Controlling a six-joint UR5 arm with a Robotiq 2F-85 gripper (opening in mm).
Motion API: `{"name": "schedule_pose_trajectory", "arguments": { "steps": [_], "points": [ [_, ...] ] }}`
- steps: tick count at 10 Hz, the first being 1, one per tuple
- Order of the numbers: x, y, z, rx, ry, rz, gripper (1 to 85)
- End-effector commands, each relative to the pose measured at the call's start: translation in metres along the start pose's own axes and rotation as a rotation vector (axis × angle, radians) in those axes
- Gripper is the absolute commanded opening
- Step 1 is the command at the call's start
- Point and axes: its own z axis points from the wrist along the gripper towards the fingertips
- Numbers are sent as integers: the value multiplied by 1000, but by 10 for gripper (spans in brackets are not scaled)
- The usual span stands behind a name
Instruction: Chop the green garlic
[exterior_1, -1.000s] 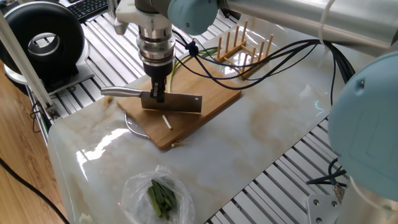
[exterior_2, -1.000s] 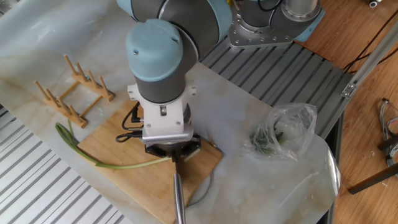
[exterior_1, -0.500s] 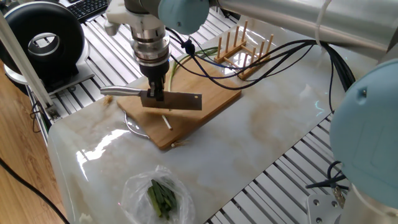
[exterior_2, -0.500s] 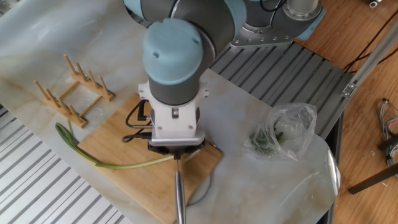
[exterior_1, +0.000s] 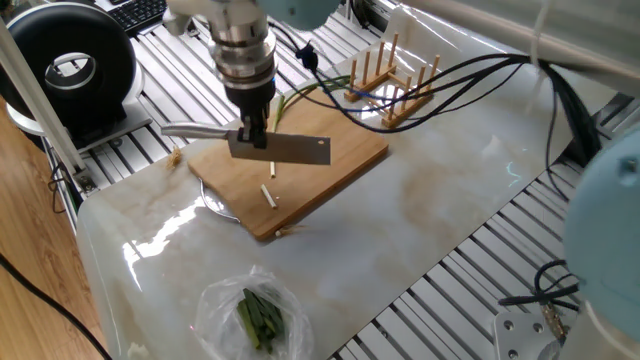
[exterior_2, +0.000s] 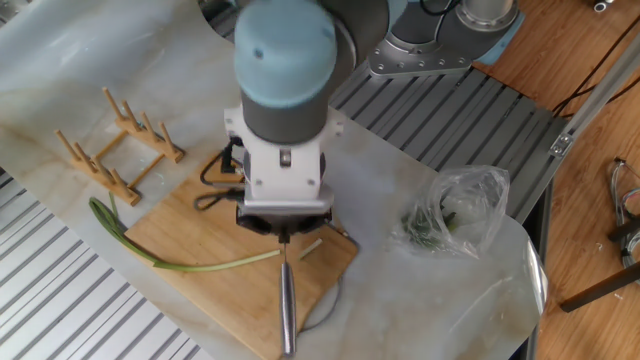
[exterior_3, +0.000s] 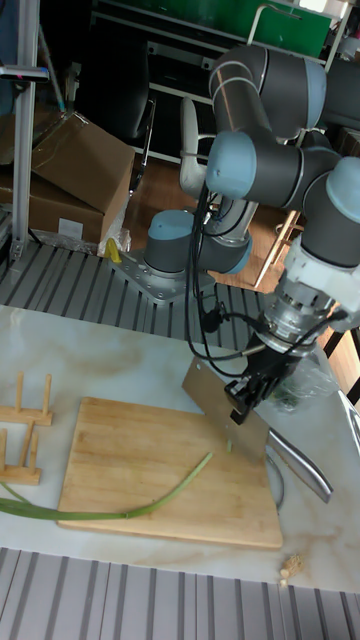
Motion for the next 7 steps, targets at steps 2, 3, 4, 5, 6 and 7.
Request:
{"name": "schedule_pose_trajectory", "arguments": {
  "steps": [2,3,4,5,6,7],
  "points": [
    [9,-20,-16,-1,-19,15,13],
    [8,-31,-11,-7,-30,11,13],
    [7,-41,-5,-28,-35,25,13],
    [5,-47,1,-44,-32,35,13],
    [3,-53,6,-43,-33,36,13],
    [1,-59,11,-34,-32,33,13]
  ]
}}
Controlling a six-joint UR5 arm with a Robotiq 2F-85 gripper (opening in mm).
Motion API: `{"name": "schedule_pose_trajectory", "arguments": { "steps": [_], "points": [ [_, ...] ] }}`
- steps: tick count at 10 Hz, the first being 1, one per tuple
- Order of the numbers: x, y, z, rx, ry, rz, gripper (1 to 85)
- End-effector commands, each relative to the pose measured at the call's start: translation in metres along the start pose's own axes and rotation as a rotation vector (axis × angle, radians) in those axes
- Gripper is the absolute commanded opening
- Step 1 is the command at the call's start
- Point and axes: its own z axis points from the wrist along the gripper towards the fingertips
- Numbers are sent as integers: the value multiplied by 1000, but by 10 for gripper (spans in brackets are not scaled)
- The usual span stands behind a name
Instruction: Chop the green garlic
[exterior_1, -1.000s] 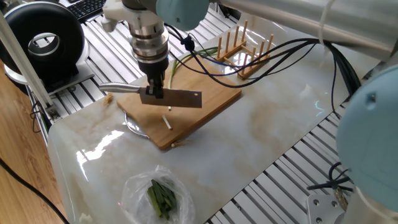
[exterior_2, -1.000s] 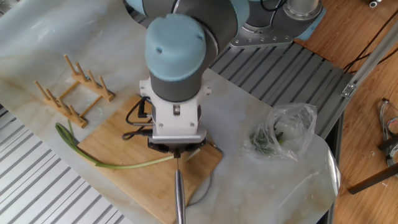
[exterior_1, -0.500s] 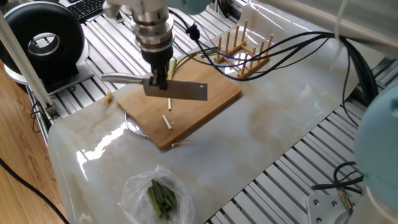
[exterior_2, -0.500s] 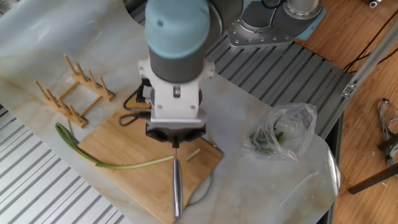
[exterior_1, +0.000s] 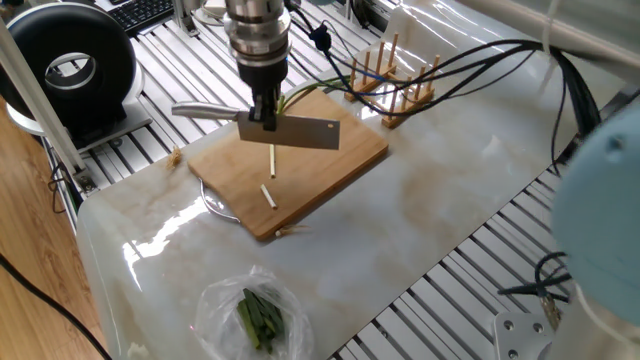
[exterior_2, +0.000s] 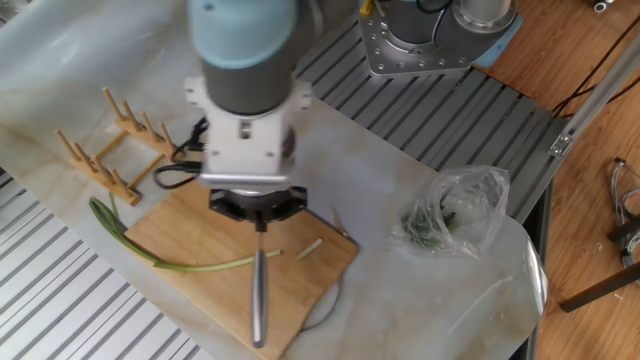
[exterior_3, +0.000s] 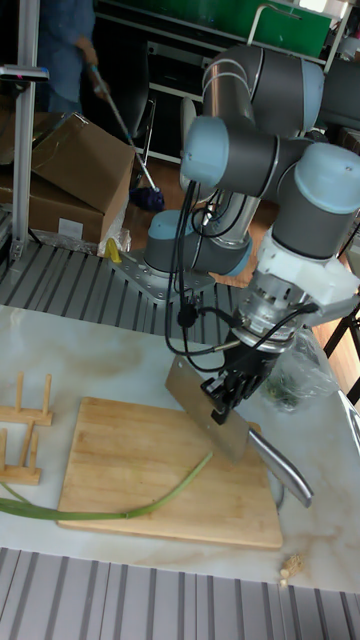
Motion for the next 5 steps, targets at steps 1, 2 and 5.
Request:
{"name": "schedule_pose_trajectory", "arguments": {
  "steps": [1,2,5],
  "points": [
    [-6,-21,14,-7,-12,10,13],
    [-7,-25,18,-6,-13,7,13],
    [-10,-32,26,-35,-19,15,13]
  ]
}}
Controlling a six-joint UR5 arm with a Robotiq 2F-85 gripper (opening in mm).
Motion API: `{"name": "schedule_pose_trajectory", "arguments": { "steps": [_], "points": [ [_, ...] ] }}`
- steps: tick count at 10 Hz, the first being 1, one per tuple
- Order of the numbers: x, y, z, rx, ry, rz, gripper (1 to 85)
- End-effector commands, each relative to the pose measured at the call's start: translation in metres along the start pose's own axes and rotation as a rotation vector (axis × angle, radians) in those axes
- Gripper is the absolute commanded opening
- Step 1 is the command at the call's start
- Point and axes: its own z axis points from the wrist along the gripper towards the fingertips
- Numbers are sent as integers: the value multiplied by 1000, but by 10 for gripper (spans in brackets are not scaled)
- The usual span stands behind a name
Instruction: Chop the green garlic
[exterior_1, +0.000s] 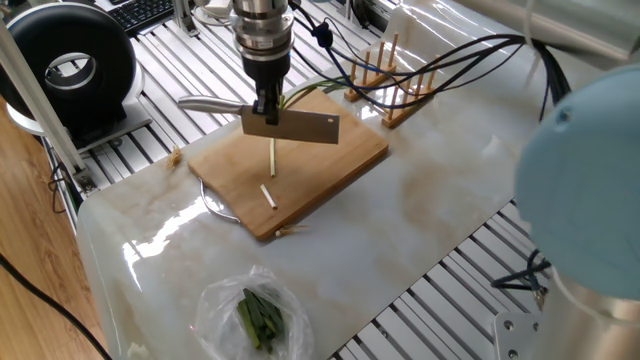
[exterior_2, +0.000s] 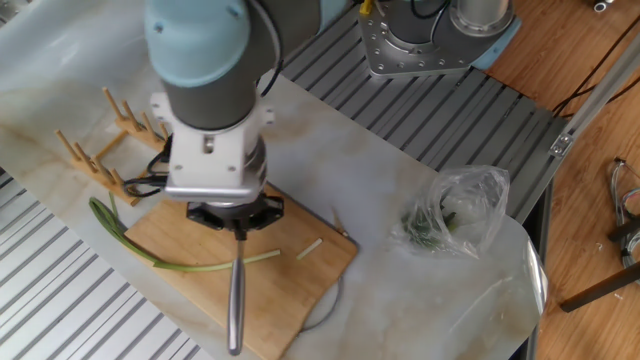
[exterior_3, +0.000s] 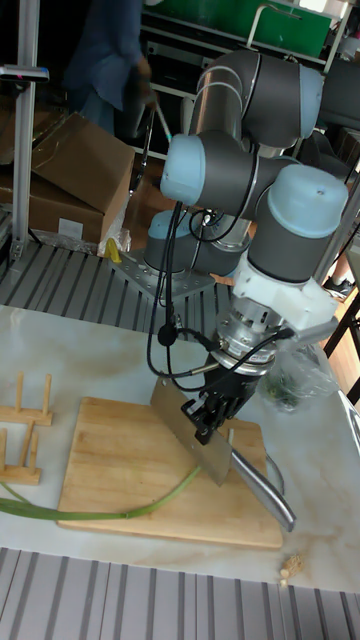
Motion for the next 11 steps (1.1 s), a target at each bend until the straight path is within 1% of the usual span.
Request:
{"name": "schedule_pose_trajectory", "arguments": {
  "steps": [1,3,4,6,7,9,11],
  "points": [
    [-5,-9,12,-28,-13,15,13],
    [-8,-9,22,-34,-10,7,13],
    [-7,-6,25,-47,-1,-5,13],
    [-7,-5,26,-50,0,-13,13],
    [-8,0,27,-70,-5,-17,13],
    [-8,-2,33,-64,-2,-19,13],
    [-8,-2,34,-62,0,-27,13]
  ]
}}
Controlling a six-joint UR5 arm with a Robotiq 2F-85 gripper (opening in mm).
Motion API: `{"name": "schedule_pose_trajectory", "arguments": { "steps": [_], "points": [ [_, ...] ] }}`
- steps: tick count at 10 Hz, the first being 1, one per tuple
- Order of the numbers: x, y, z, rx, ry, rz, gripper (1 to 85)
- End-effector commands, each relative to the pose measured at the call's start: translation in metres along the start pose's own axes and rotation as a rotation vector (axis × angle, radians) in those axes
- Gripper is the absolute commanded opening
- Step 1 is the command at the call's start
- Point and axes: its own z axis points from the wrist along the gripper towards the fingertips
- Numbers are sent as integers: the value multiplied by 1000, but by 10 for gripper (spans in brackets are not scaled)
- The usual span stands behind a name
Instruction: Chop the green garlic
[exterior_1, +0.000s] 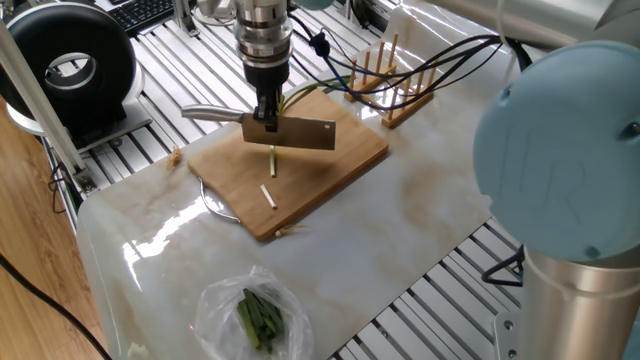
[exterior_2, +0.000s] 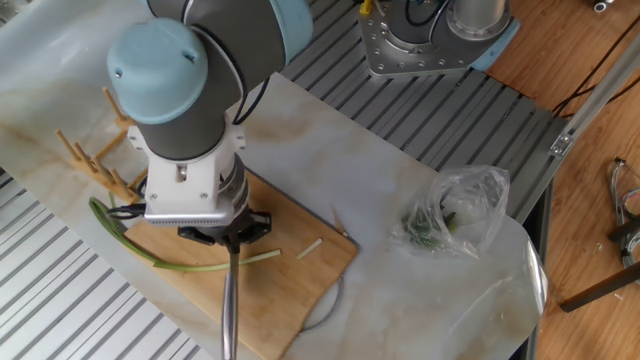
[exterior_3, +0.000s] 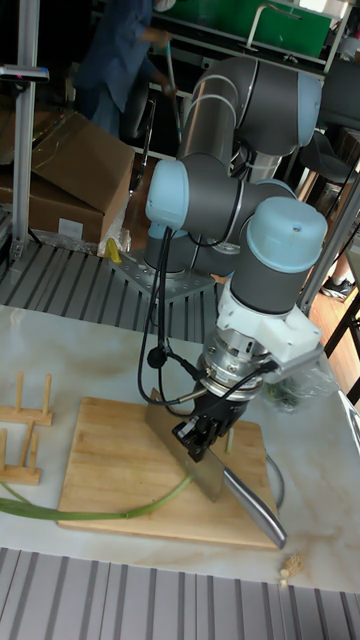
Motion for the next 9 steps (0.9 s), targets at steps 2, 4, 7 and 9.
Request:
{"name": "schedule_pose_trajectory", "arguments": {
  "steps": [2,4,7,9],
  "points": [
    [-3,2,3,-9,-7,-5,13],
    [-3,2,3,-10,-8,-8,13],
    [-2,2,3,-13,-11,-14,13],
    [0,0,7,-14,-10,-34,13]
  ]
}}
